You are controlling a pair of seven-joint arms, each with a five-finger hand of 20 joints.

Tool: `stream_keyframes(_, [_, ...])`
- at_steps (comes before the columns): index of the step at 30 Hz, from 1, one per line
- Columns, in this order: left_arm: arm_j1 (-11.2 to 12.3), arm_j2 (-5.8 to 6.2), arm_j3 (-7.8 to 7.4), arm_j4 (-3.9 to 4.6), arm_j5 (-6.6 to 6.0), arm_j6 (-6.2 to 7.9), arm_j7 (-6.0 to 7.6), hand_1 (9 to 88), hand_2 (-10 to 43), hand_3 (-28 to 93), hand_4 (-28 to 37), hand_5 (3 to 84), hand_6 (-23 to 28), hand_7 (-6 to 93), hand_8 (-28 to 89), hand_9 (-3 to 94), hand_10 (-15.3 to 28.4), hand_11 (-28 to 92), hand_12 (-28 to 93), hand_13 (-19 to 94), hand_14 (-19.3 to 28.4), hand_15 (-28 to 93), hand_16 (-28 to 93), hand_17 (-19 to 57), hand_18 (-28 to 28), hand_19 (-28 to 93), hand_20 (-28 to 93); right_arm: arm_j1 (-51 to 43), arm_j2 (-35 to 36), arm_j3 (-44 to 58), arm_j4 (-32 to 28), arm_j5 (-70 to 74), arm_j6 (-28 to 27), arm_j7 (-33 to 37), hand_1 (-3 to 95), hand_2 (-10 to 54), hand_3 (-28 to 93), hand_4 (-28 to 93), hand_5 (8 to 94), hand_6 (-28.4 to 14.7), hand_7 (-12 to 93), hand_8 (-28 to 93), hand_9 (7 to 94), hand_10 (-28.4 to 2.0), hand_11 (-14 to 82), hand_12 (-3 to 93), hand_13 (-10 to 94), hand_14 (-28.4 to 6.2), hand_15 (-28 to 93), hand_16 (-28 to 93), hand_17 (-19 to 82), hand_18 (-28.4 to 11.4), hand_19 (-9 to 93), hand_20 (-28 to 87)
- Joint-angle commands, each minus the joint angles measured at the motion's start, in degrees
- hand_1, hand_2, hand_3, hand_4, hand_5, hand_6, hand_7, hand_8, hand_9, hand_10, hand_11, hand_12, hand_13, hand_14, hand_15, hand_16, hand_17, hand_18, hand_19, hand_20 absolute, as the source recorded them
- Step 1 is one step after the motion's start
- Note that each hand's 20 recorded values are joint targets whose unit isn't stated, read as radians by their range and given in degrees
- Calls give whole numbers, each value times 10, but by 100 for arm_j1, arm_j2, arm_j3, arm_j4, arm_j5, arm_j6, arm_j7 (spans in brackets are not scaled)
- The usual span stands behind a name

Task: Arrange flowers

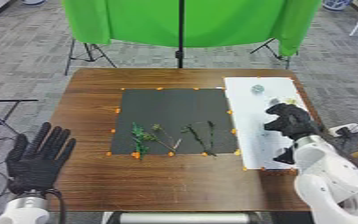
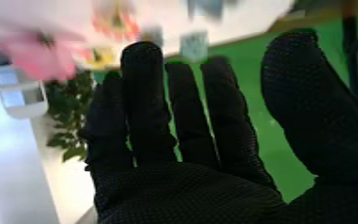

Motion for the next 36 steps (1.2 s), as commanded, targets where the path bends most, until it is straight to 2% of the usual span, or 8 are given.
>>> stream_keyframes(1, [-34, -59, 122, 67, 51, 107, -139, 256, 137, 721, -283, 441, 76, 125, -107, 402, 142, 183, 107, 337, 132, 237, -26, -37, 139, 343, 146, 93, -169, -311, 572, -148, 3, -180, 410, -95, 812, -282, 489, -8, 126, -111, 460, -121, 79, 167, 466, -135, 614, 232, 224, -225, 783, 494])
stream_keyframes(5, [-69, -91, 206, 77, 19, 105, -166, 257, 138, 720, -283, 443, 74, 126, -107, 403, 141, 184, 107, 337, 132, 238, -26, -37, 139, 343, 146, 93, -222, -574, 901, -296, 755, -36, 444, -95, 817, -282, 494, 1, 144, -118, 471, -110, 86, 168, 485, -126, 602, 228, 236, -216, 780, 488])
stream_keyframes(8, [-77, -92, 232, 61, -33, 181, -182, 257, 139, 721, -283, 443, 74, 127, -108, 405, 141, 185, 107, 338, 132, 239, -27, -37, 139, 343, 146, 91, -236, -660, 998, -491, 889, 39, 522, -95, 756, -282, 618, 16, 219, -149, 616, -106, 190, 182, 555, -101, 588, 337, 262, -204, 790, 476])
stream_keyframes(12, [-25, -83, 191, 32, 0, 209, -146, 257, 140, 720, -283, 446, 75, 129, -109, 406, 142, 187, 106, 339, 133, 241, -27, -37, 139, 344, 147, 47, -191, -686, 906, -561, 1026, 128, 619, -95, 707, -281, 674, 5, 465, -11, 754, -102, 170, 419, 605, -87, 590, 452, 282, -201, 794, 478])
stream_keyframes(19, [54, -69, 55, 6, 13, 52, -53, 255, 140, 723, -283, 445, 75, 130, -110, 407, 142, 188, 106, 339, 133, 243, -29, -37, 139, 344, 146, 370, -60, -966, 103, -432, 1199, -124, 639, -95, 716, -282, 683, 7, 557, 40, 767, -103, 237, 492, 621, -92, 629, 475, 296, -205, 807, 488])
stream_keyframes(24, [149, -49, -67, -1, -22, 205, 28, 256, 139, 722, -283, 444, 75, 127, -109, 406, 142, 186, 105, 338, 133, 240, -30, -37, 139, 343, 146, 1506, -401, -1802, -178, 245, 435, -110, 632, -95, 734, -283, 683, 8, 558, 60, 767, -108, 244, 492, 619, -91, 635, 477, 298, -210, 815, 492])
stream_keyframes(33, [35, 62, 114, 19, -56, 243, 127, 256, 140, 722, -283, 444, 74, 128, -109, 406, 142, 185, 106, 338, 133, 240, -29, -36, 138, 341, 144, 3364, -1835, -3980, 1339, -50, 90, -1209, 633, -95, 739, -283, 679, 5, 554, 74, 764, -112, 239, 485, 615, -92, 642, 474, 297, -212, 820, 493])
stream_keyframes(36, [-92, 213, 161, 49, -38, 267, 129, 256, 140, 722, -283, 444, 74, 128, -109, 406, 142, 185, 106, 338, 133, 239, -29, -36, 138, 341, 144, 3393, -2177, -4403, 1715, -819, 17, -1392, 633, -95, 740, -283, 678, 6, 558, 73, 766, -112, 239, 483, 616, -92, 644, 470, 299, -212, 822, 492])
